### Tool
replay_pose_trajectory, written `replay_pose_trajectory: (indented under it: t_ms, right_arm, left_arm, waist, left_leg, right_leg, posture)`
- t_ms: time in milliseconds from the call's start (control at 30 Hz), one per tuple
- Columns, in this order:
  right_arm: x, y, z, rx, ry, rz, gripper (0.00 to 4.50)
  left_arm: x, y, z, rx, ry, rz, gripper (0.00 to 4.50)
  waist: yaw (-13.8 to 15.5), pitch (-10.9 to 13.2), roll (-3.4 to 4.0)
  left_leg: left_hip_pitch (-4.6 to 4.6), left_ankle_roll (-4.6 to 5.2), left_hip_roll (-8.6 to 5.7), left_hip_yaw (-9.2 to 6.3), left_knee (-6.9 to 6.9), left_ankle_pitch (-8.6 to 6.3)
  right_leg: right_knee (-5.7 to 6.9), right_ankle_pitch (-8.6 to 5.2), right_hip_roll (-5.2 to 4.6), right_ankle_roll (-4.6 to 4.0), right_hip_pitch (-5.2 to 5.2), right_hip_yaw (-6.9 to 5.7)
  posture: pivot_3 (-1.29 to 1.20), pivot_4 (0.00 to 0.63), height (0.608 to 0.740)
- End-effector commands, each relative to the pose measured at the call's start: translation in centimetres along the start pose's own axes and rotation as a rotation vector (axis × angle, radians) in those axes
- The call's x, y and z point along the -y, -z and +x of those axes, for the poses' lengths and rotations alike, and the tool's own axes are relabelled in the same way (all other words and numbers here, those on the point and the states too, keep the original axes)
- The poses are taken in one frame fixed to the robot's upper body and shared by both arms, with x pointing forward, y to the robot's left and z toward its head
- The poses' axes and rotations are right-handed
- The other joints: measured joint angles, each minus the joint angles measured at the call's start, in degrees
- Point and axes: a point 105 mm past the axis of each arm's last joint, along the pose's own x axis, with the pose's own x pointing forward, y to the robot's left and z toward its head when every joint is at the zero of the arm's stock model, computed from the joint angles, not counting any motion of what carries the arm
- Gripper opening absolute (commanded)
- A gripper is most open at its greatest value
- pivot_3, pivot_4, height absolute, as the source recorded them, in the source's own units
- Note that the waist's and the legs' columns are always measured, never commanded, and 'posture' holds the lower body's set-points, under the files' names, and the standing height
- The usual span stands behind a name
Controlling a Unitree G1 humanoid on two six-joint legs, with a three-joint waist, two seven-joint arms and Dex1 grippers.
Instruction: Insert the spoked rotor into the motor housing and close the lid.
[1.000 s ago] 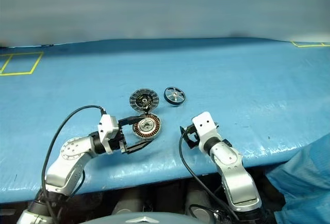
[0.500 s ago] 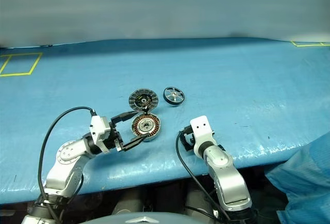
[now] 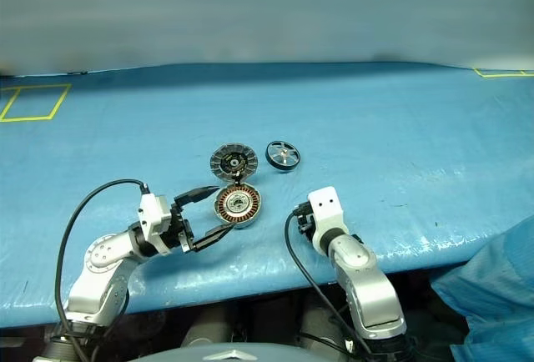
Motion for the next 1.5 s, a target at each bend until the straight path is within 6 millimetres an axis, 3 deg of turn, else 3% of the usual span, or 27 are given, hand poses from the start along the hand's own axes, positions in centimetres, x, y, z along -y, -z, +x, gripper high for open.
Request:
replay_pose_trajectory:
  t_ms: [33,233,367,433,500,733,1100,1500]
  right_arm:
    - [0.6,0.7,0.0,-0.033,0.02,0.006,0.7]
    - [0.3,-0.5,0.1,0.01,-0.009,-0.027,0.65]
    - [-1.2,-4.4,-0.4,0.166,-0.108,-0.091,0.65]
    - [-2.9,-6.4,-0.8,0.239,-0.207,-0.144,0.65]
    - [-4.1,-7.1,-1.0,0.265,-0.272,-0.183,0.65]
    - [-7.6,-8.0,-0.2,0.288,-0.435,-0.273,0.65]
    - [-10.8,-7.2,2.5,0.252,-0.551,-0.287,0.65]
    - [-10.6,-6.1,2.9,0.218,-0.54,-0.266,0.65]
  left_arm:
    - [-0.1,-0.3,-0.3,0.004,-0.002,0.028,4.5]
    - [-0.3,-0.1,-0.4,-0.014,-0.028,0.036,4.5]
    - [-0.2,0.2,-0.6,-0.022,-0.037,0.036,4.5]
    - [-0.3,0.2,-0.6,-0.028,-0.05,0.045,4.5]
    - [-0.4,0.2,-0.6,-0.025,-0.064,0.047,4.5]
    - [-0.4,0.5,-1.2,-0.042,-0.1,0.053,4.5]
    - [0.0,0.9,-1.7,-0.058,-0.136,0.035,4.5]
    - [0.0,0.9,-1.8,-0.066,-0.14,0.044,4.5]
  waist:
    - [0.0,0.0,0.0]
    - [0.0,0.0,0.02]
    - [0.0,0.1,0.1]
    - [-0.1,0.1,0.13]
    - [-0.1,0.1,0.13]
    - [0.0,0.1,0.13]
    - [0.0,0.1,0.16]
    - [-0.1,0.1,0.18]
  left_leg:
    - [-0.01,0.0,0.0,-0.02,-0.01,-0.01]
    - [-0.01,-0.01,0.0,-0.04,-0.02,-0.01]
    - [-0.07,0.0,0.0,-0.04,-0.06,-0.02]
    - [-0.12,0.0,0.0,-0.03,-0.1,-0.02]
    - [-0.12,0.0,0.0,-0.03,-0.13,-0.01]
    - [-0.17,0.0,-0.01,-0.14,-0.21,-0.06]
    - [-0.14,-0.02,0.0,-0.16,-0.21,-0.06]
    - [-0.13,-0.06,0.02,-0.17,-0.24,-0.07]
  right_leg:
    - [-0.02,0.0,0.0,0.0,0.0,-0.01]
    - [-0.04,0.0,-0.04,0.0,0.0,-0.05]
    - [-0.05,0.0,-0.06,0.0,-0.06,-0.07]
    - [-0.06,-0.01,-0.04,-0.01,-0.08,-0.08]
    - [-0.05,-0.03,0.0,-0.05,-0.04,-0.08]
    - [-0.14,-0.11,-0.03,-0.16,-0.01,-0.27]
    - [-0.15,-0.11,-0.06,-0.17,-0.05,-0.37]
    - [-0.15,-0.12,-0.06,-0.18,-0.05,-0.4]
  posture:
    - [0.0,0.15,0.74]
    - [0.0,0.15,0.74]
    - [0.0,0.15,0.74]
    - [0.0,0.15,0.74]
    - [0.0,0.15,0.74]
    - [0.0,0.15,0.74]
    - [0.0,0.15,0.74]
    - [0.0,0.15,0.74]
